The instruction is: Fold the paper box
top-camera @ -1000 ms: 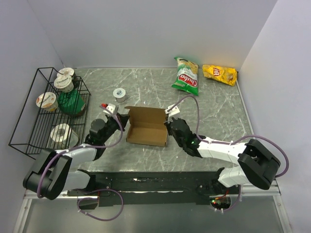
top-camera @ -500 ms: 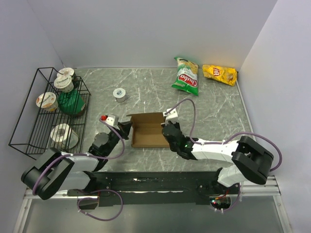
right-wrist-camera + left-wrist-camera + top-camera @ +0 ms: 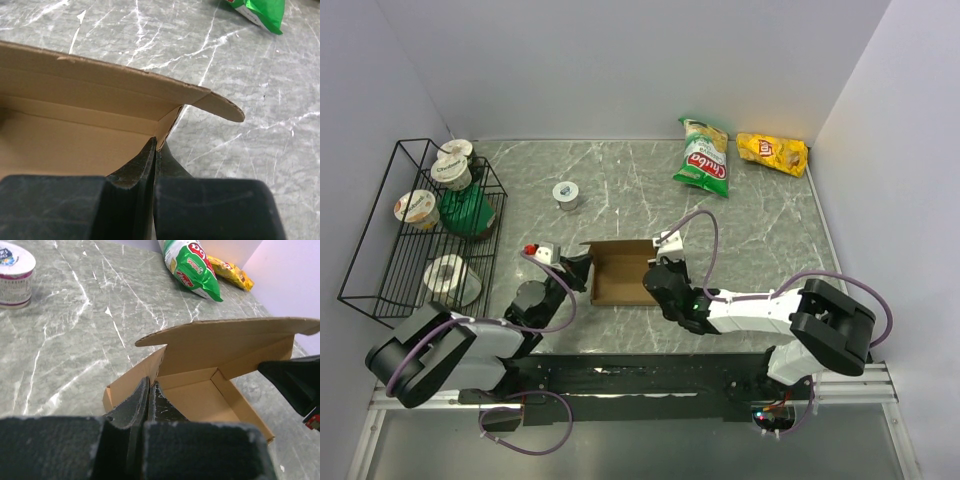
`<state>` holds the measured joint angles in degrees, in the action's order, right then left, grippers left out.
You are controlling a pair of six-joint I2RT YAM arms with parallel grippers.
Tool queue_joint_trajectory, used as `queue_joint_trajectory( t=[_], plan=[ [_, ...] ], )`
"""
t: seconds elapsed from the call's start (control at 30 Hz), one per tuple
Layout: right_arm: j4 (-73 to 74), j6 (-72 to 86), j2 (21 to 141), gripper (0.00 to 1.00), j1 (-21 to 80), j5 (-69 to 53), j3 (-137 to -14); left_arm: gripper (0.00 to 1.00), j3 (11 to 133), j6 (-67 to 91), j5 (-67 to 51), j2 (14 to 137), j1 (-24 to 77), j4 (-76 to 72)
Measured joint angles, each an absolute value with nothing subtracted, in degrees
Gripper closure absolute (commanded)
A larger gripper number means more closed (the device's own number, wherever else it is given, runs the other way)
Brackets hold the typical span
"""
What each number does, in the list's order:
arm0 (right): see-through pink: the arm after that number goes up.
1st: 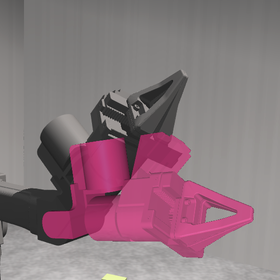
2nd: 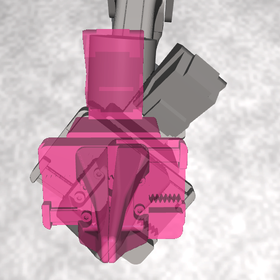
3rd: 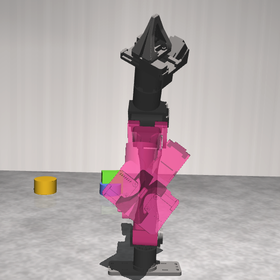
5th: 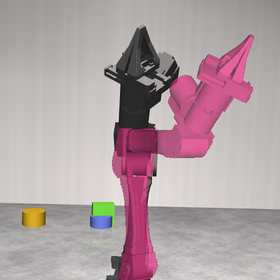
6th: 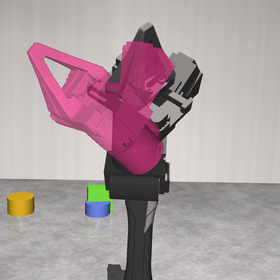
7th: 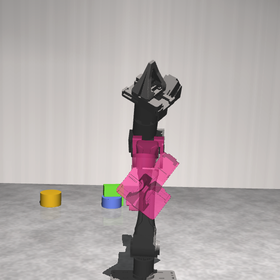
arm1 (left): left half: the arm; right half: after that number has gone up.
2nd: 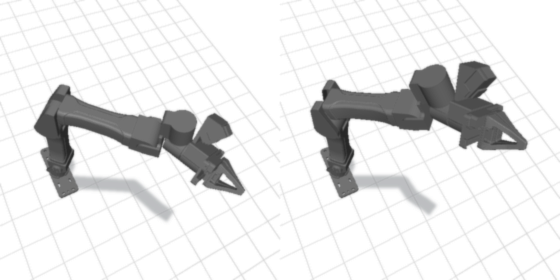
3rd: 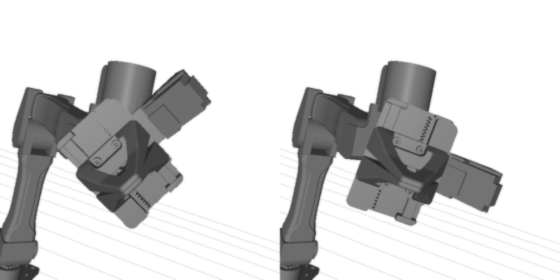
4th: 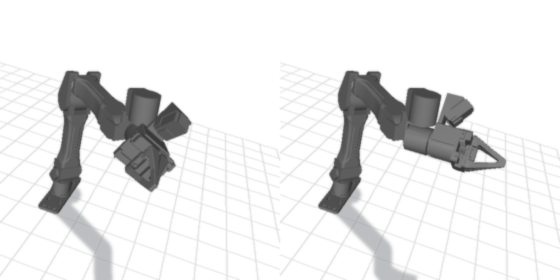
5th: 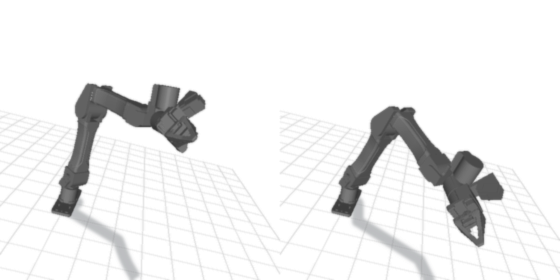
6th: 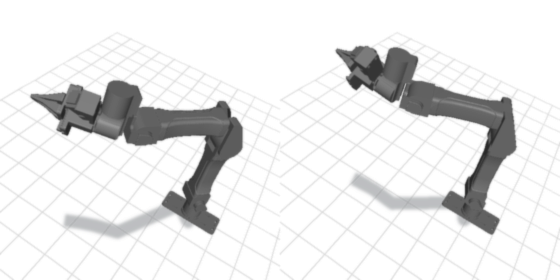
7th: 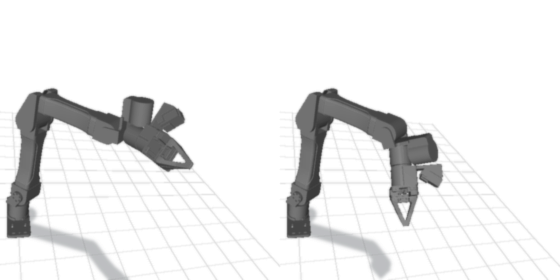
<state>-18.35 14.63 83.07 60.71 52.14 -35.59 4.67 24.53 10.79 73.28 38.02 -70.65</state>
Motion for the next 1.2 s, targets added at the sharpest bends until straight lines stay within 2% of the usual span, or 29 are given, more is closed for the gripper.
queue_joint_trajectory(
  t=[0.47, 0.67, 1.07, 1.17, 1.2],
  plan=[
    [-15.64, 18.28, 84.49, 1.0, 63.48, 53.6, -35.14, 0.99, 5.23, 30.52, 13.02, 71.96, 39.07, -67.83],
    [-14.72, 19.92, 87.5, 1.0, 65.45, 46.54, -35.14, 0.99, 6.52, 34.41, 9.72, 72.75, 41.82, -66.52],
    [-17.74, 19.09, 87.68, 1.0, 65.95, 41.52, -33.32, 0.99, 7.6, 36.03, 9.69, 74.63, 42.85, -66.85],
    [-17.98, 17.21, 86.08, 0.91, 66.98, 37.93, -31.75, 0.99, 9.41, 33.45, 9.93, 74.28, 43.35, -64.05],
    [-17.52, 16.84, 84.95, 0.81, 67.4, 36.73, -31.64, 0.99, 10.15, 32.18, 10.0, 73.91, 43.53, -62.57]
  ],
)
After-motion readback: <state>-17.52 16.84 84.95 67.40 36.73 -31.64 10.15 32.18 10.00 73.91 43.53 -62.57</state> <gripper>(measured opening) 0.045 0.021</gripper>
